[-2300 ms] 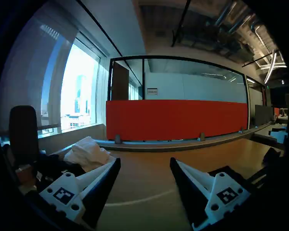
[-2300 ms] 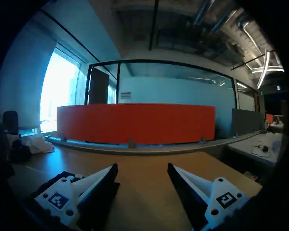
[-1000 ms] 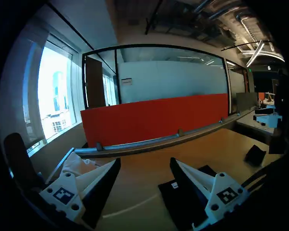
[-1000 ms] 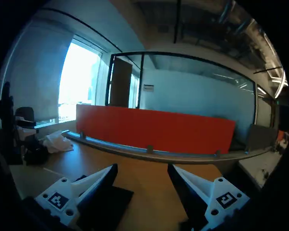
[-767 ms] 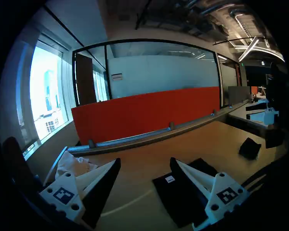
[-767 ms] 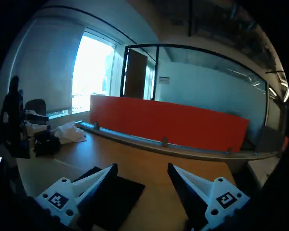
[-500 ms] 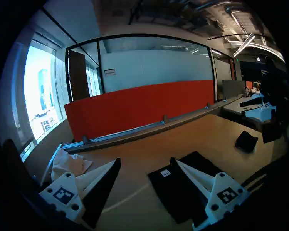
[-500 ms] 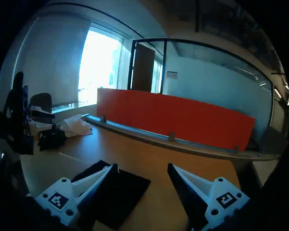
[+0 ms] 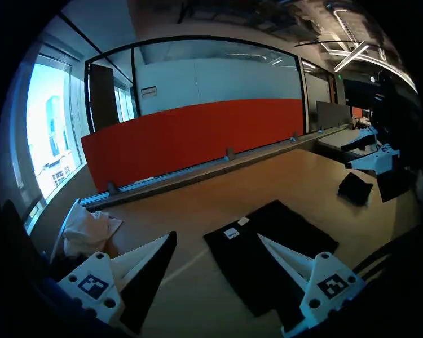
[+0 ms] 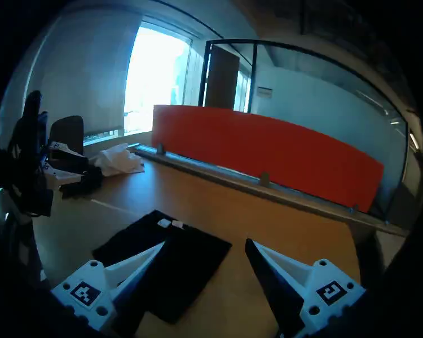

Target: Fold towel

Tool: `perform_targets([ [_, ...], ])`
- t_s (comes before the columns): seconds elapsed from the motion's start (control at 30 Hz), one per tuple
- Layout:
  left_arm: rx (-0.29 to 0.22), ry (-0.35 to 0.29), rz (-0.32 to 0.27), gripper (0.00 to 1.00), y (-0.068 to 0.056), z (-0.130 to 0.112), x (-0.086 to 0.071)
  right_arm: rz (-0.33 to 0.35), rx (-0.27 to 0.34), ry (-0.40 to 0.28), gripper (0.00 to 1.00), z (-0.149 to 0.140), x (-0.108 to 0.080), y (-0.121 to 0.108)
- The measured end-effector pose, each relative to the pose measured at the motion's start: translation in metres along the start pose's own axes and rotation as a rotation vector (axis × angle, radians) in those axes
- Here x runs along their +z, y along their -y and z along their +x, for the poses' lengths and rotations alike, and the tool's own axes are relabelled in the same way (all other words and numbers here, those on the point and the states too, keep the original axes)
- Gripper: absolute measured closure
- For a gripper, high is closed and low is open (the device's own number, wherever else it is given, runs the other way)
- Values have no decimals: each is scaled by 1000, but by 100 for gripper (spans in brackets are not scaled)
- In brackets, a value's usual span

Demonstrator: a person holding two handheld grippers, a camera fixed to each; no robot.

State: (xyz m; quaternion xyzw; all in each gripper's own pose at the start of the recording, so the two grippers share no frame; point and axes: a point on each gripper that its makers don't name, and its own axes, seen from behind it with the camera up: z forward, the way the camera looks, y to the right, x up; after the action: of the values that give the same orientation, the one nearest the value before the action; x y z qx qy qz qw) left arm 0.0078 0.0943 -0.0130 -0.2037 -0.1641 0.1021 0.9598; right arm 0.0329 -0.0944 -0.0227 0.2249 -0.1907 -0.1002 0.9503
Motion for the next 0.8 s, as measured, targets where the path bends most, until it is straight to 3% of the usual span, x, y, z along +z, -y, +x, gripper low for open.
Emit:
perform_targets([
  [0.8,9,193,-80,5,-36,-107,26,82,0,212,0,-115,27,39],
])
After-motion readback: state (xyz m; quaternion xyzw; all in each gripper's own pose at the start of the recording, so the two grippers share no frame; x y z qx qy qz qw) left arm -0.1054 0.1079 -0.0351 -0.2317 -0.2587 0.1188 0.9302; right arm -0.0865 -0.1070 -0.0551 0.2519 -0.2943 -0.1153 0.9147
